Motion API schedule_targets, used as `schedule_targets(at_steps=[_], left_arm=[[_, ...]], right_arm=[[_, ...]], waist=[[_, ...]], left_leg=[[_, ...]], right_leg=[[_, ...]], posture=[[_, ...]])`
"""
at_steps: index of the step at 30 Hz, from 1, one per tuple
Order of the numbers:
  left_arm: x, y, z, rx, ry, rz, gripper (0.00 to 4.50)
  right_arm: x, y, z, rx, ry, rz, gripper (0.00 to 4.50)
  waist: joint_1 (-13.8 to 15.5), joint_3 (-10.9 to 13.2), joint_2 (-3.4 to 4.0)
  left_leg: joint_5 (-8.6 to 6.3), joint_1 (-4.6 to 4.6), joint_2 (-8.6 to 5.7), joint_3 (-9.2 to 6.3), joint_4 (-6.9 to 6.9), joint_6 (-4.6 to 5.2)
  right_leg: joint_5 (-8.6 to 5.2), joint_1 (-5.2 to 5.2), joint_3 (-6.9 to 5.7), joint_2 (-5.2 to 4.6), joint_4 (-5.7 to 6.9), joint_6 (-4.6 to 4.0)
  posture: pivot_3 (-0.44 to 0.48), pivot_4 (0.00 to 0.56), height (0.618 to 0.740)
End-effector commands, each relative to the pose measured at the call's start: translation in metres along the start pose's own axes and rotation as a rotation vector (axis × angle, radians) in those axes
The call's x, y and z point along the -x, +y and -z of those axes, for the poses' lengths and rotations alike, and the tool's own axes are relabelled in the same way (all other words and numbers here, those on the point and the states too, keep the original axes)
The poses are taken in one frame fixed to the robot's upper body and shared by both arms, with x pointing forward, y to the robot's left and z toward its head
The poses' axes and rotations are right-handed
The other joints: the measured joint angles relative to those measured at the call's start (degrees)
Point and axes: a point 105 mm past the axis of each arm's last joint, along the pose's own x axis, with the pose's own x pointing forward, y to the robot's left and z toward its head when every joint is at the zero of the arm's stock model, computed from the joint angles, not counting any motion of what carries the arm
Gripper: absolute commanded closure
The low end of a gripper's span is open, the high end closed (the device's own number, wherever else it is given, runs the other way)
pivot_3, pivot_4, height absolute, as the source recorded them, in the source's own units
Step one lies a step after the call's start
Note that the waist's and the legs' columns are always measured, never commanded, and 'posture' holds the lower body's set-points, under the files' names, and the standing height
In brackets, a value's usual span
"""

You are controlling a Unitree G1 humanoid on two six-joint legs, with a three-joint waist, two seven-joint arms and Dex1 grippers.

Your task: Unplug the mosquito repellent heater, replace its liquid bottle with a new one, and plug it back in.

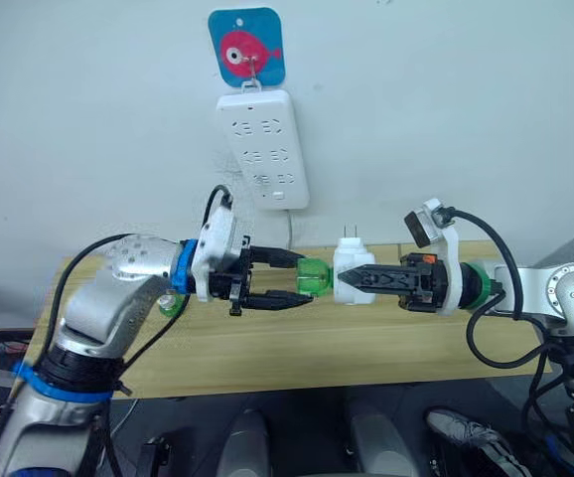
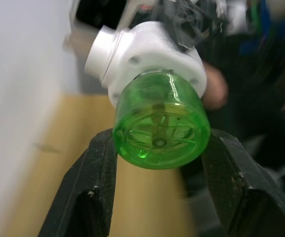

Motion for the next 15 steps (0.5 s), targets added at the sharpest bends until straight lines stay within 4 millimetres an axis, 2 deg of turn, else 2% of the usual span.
schedule_targets(at_steps=[1,3,9,10,11,14,15], left_arm=[[0.013,0.008,-0.012,0.221,-0.026,-0.057,2.32],[0.011,0.006,-0.016,0.236,-0.024,-0.053,2.32],[0.011,0.000,-0.001,0.147,0.039,-0.088,2.32],[0.011,0.001,0.004,0.084,0.052,-0.105,1.58],[0.011,0.001,0.008,0.038,0.061,-0.115,1.28],[0.011,0.004,0.019,-0.242,0.079,-0.150,0.37],[0.011,0.005,0.022,-0.361,0.067,-0.160,0.34]], right_arm=[[0.001,0.008,0.002,0.022,0.018,-0.028,1.46],[0.001,0.008,0.002,0.022,0.020,-0.029,1.46],[0.000,0.008,0.002,0.020,0.015,-0.030,1.46],[0.000,0.008,0.001,0.019,0.014,-0.030,1.46],[0.001,0.008,0.001,0.019,0.014,-0.030,1.46],[0.001,0.008,0.001,0.019,0.013,-0.028,1.46],[0.001,0.008,0.001,0.019,0.013,-0.028,1.46]], waist=[[-0.1,0.0,0.00],[0.0,0.0,0.00],[-0.1,0.1,0.04],[-0.1,0.1,0.04],[-0.1,0.1,0.05],[0.2,0.1,0.05],[0.3,0.1,0.05]], left_leg=[[0.00,0.01,0.00,0.03,0.00,0.00],[0.00,0.01,0.00,0.03,-0.02,0.00],[0.00,0.01,0.04,0.05,-0.10,-0.01],[0.00,0.01,0.04,0.05,-0.10,-0.01],[0.01,0.01,0.03,0.06,-0.09,-0.02],[0.01,0.05,0.04,0.12,-0.09,-0.02],[0.01,0.02,0.03,0.11,-0.08,-0.02]], right_leg=[[-0.02,0.00,0.02,0.00,0.00,0.03],[0.02,-0.01,0.01,0.01,-0.02,-0.03],[0.00,-0.06,0.02,0.00,-0.03,-0.08],[0.00,-0.07,0.02,0.00,-0.03,-0.09],[0.00,-0.07,0.03,0.00,-0.03,-0.09],[0.01,-0.06,0.10,0.00,-0.03,-0.10],[0.01,-0.06,0.09,0.00,-0.05,-0.10]], posture=[[-0.099,0.209,0.725],[-0.099,0.209,0.725],[-0.098,0.207,0.725],[-0.098,0.207,0.725],[-0.098,0.207,0.725],[-0.098,0.206,0.725],[-0.099,0.205,0.725]])
